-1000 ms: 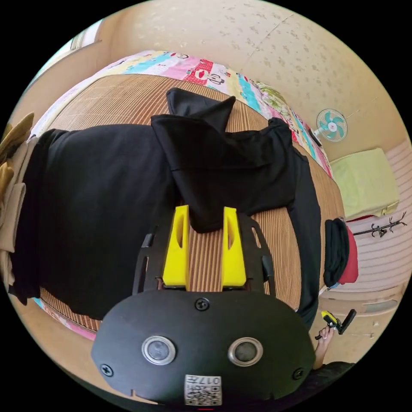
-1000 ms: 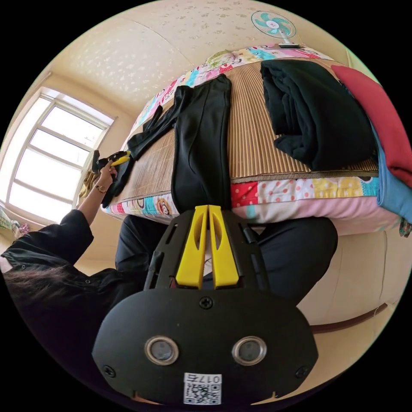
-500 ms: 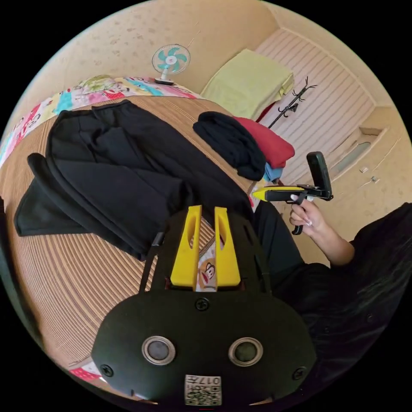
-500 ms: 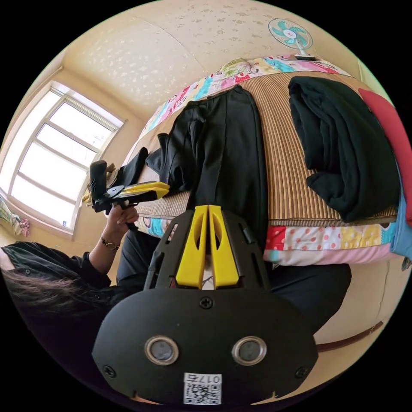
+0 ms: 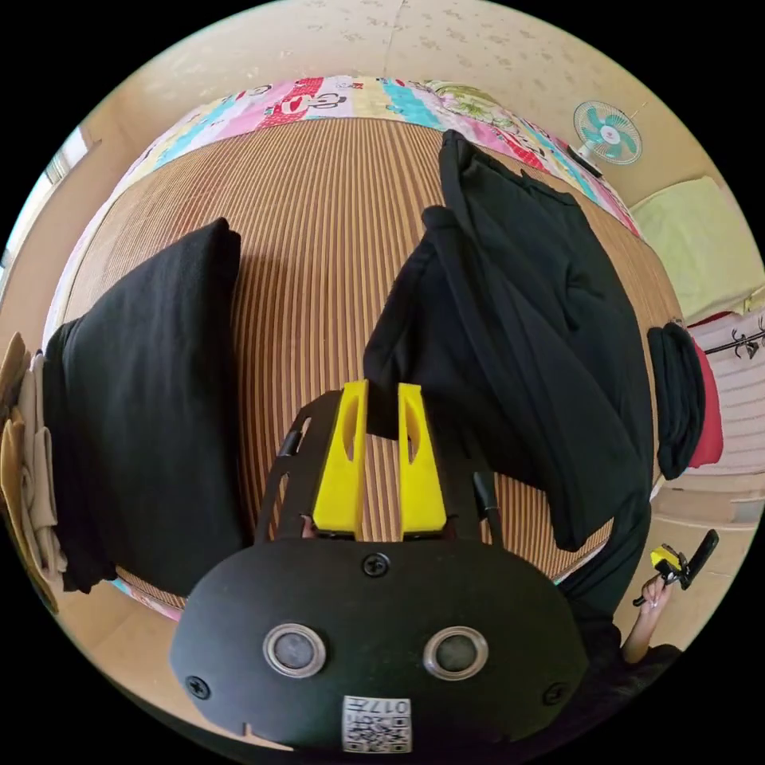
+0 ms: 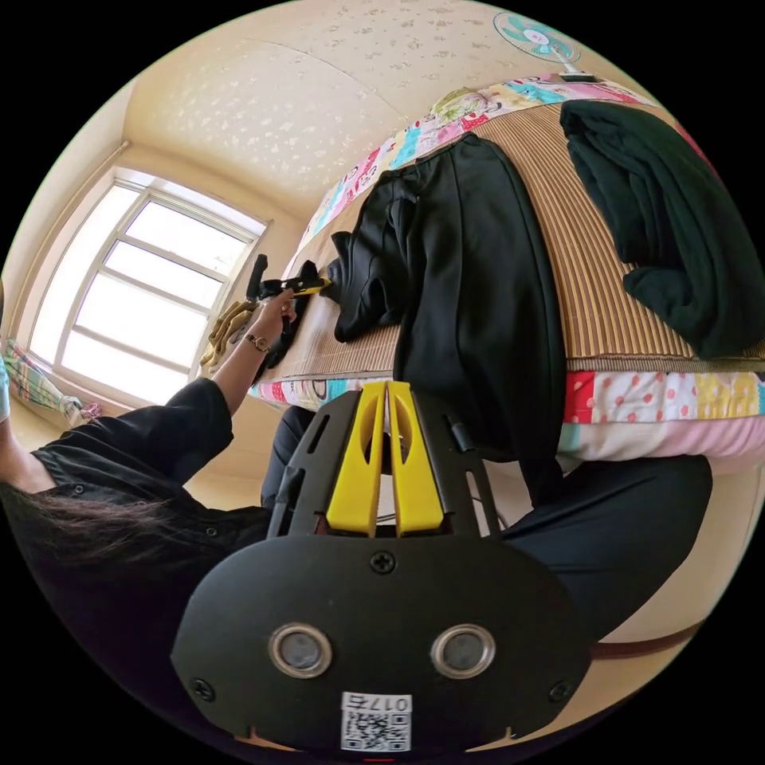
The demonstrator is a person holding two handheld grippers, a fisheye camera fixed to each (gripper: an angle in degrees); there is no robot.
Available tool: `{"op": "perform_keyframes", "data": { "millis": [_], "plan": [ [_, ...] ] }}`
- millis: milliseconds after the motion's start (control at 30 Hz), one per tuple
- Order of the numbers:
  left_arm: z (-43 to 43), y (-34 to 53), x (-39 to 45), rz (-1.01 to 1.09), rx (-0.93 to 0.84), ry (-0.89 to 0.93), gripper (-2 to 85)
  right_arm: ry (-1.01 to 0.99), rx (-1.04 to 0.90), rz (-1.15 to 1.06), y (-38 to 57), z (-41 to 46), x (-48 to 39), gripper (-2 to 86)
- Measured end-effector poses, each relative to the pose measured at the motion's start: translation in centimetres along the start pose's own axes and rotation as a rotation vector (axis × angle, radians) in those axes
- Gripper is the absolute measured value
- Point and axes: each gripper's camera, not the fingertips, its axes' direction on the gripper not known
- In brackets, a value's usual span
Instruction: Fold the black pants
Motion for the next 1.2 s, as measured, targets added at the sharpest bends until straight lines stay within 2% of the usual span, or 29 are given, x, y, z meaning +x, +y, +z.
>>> {"op": "perform_keyframes", "data": {
  "millis": [100, 167, 267, 333, 367, 433, 500, 633, 733, 800, 867, 933, 1000, 1200],
  "plan": [
    [-0.9, 4.4, 2.0, 0.094, -0.083, -0.034, 4.9, -0.003, 0.018, 0.009, 1.4, -1.1, 0.3, 1.7],
    [-1.5, 9.1, 3.1, 0.175, -0.138, 0.045, 4.6, 0.005, 0.018, 0.013, 1.8, -0.9, 0.5, 3.6],
    [-2.1, 18.4, 4.0, 0.212, -0.252, 0.284, 4.3, -0.028, 0.01, -0.006, 0.5, 0.4, 0.4, 6.9],
    [-0.9, 26.1, 5.7, 0.252, -0.419, 0.508, 4.2, -0.054, 0.014, -0.029, -1.2, 1.6, 0.0, 7.8],
    [-0.5, 27.8, 6.3, 0.264, -0.465, 0.551, 4.2, -0.056, 0.024, -0.051, -2.6, 2.5, -0.5, 8.0],
    [-0.1, 34.1, 9.5, 0.395, -0.614, 0.755, 4.5, -0.038, 0.047, -0.071, -4.7, 3.6, -1.3, 8.2],
    [-1.6, 36.6, 10.6, 0.443, -0.615, 0.889, 4.7, -0.028, 0.065, -0.103, -6.8, 4.7, -2.4, 8.3],
    [-7.4, 36.9, 8.8, 0.496, -0.52, 0.833, 5.0, 0.036, 0.064, -0.211, -9.9, 8.1, -5.8, 8.3],
    [-9.6, 35.7, 7.4, 0.561, -0.538, 0.646, 5.2, 0.127, -0.067, -0.265, -11.3, 13.8, -7.0, 7.9],
    [-10.1, 34.8, 6.5, 0.554, -0.534, 0.599, 5.3, 0.264, -0.182, -0.296, -11.8, 18.8, -6.8, 6.3],
    [-10.5, 34.0, 6.0, 0.539, -0.525, 0.668, 4.5, 0.384, -0.134, -0.416, -12.0, 21.8, -6.9, 4.7],
    [-10.8, 33.3, 6.9, 0.557, -0.494, 0.835, 1.1, 0.397, -0.177, -0.384, -13.6, 22.8, -6.7, 4.3],
    [-10.4, 33.0, 8.1, 0.558, -0.472, 0.906, 0.1, 0.353, -0.223, -0.321, -14.9, 22.9, -5.8, 4.0],
    [-6.7, 32.7, 11.5, 0.442, -0.452, 0.841, 3.3, 0.255, -0.254, -0.237, -15.8, 21.8, -4.1, 6.0]
  ]
}}
